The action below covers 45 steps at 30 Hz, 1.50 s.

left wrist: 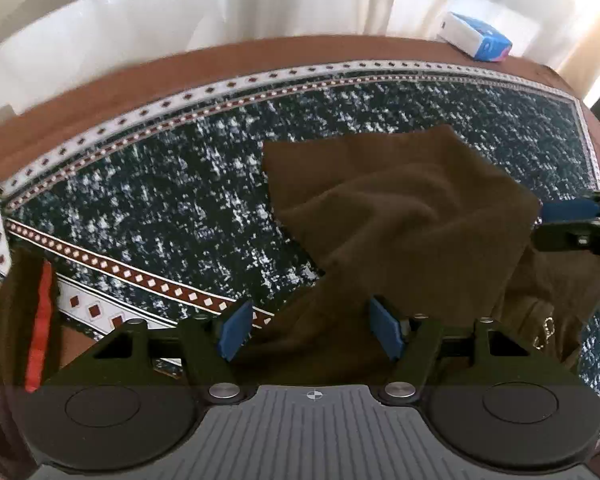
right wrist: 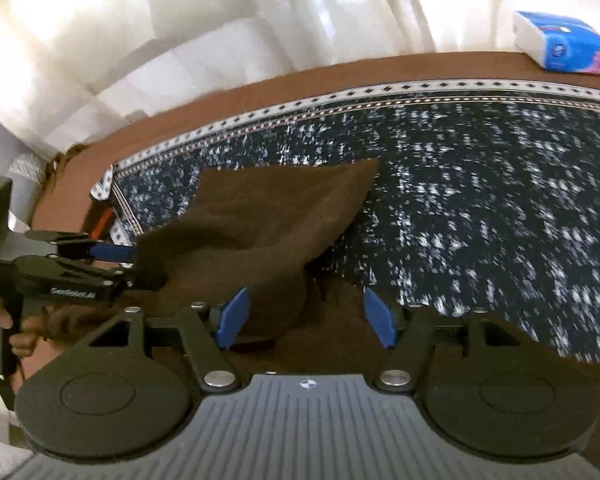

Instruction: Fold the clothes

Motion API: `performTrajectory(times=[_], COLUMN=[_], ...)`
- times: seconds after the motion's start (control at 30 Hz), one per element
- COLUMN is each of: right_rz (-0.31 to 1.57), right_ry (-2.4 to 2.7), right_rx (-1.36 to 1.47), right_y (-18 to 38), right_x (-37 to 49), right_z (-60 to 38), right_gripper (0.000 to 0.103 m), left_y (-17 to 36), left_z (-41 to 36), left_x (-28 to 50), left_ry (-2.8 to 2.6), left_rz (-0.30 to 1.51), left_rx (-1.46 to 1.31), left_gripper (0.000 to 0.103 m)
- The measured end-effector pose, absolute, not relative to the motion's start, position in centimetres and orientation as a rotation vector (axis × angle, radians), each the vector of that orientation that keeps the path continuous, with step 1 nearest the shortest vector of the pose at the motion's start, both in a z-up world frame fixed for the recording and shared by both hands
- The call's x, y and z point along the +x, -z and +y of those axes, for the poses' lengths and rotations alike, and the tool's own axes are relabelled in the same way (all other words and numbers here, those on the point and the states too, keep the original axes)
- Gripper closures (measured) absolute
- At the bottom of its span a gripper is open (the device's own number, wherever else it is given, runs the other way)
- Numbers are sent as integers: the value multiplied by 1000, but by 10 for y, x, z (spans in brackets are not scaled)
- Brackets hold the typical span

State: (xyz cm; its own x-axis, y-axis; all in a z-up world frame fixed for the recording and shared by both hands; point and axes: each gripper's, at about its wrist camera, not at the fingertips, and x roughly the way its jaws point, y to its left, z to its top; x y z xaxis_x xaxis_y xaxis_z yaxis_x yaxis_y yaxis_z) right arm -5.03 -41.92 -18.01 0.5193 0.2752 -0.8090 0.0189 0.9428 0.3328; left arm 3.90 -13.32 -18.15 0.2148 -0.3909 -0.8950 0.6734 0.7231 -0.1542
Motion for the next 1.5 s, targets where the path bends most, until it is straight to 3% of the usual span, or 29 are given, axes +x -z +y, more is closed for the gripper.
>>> performTrajectory(times=[0.07,0.1,0.2,0.23,0.27,0.3,0.37,0.7,1.1,1.33,1.5], right_rz=[1025,1028,1035,1037,1048,1064,1071,748,368,237,217], right_ry=[-171,-180,-208,-217,-234,-251,-264,-421,-371,-264,-261], right_rx=[299,295,298,299,311,337,390,440,338,203,130], right_y=[188,192,200,202,204,206,204,52,-137,-215,-235], right_x=[-40,-35,-26,-23,-21,-20,-20,-69,-139,-194,-198], right_z=[-414,-412,-405,-402,-400,-399,-400,-420,-470,-475,-455], right_gripper=[32,32,32,39,64,79,90,93,93,93,93], left_y=[183,184,184,184,183,181,171,13,-162,-225,-224], left_z=[-133,-133,-135,-136,-137,-137,-133,-131,-248,-304,-303], left_x=[41,41,36,34,32,30,28,19,-15,-59,-66], left_ry=[764,774,797,803,808,799,777,859,1114,1285,1318], left_rz=[1155,1163,1165,1163,1161,1149,1123,796,415,241,190], left_rx=[267,259,269,278,286,286,251,96,123,111,117], left_gripper=[37,47,86,99,100,101,102,102,102,102,101])
